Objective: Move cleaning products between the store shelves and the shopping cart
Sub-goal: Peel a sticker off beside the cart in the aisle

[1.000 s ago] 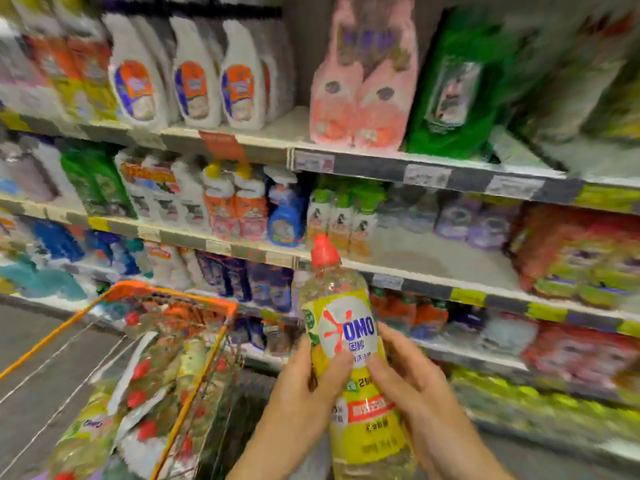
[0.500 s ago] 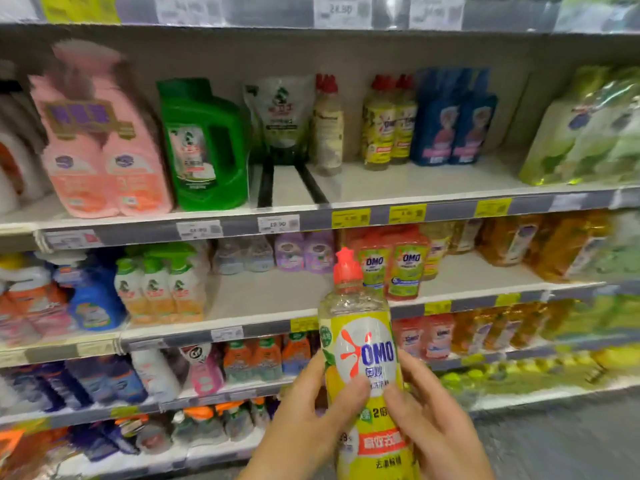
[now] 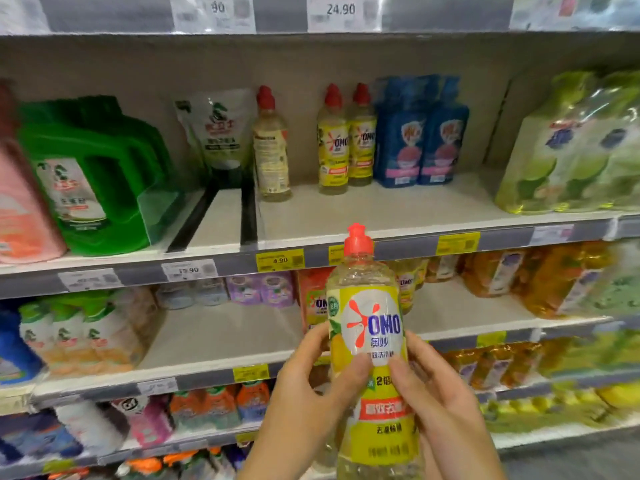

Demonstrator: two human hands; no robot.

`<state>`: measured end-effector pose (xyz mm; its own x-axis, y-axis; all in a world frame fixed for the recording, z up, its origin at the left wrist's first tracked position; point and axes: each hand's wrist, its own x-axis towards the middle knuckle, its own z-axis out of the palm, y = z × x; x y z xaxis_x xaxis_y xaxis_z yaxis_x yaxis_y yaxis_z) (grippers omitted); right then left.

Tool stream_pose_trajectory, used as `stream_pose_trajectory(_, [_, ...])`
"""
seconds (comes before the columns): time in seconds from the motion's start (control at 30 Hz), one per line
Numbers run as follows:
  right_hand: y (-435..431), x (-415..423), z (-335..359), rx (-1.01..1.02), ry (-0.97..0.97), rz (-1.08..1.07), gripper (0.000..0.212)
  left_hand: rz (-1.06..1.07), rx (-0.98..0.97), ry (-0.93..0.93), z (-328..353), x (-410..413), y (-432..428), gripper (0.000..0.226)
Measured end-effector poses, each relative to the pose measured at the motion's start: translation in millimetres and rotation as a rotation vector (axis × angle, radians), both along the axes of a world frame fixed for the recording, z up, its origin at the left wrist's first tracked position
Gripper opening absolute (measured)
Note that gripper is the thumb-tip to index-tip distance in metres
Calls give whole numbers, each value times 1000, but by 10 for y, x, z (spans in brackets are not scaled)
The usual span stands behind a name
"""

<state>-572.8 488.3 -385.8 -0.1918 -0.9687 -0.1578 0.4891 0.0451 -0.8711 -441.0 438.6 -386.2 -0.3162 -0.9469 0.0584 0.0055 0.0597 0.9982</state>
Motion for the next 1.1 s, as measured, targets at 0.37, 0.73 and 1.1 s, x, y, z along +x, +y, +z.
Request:
stream_pose_trajectory(0.37, [-1181, -401, 306, -174, -14, -35, 80, -164, -115, 22, 380, -421, -1271, 43])
stream_pose_trajectory(0.73, [-2378, -986, 818, -334, 344, -45, 40, -131, -266, -77, 925, -916, -2473, 36])
stream_pose_trajectory(1.1, [-3064, -1596, 632, -372, 679, 125, 53, -15, -263, -192, 825, -1328, -3015, 52])
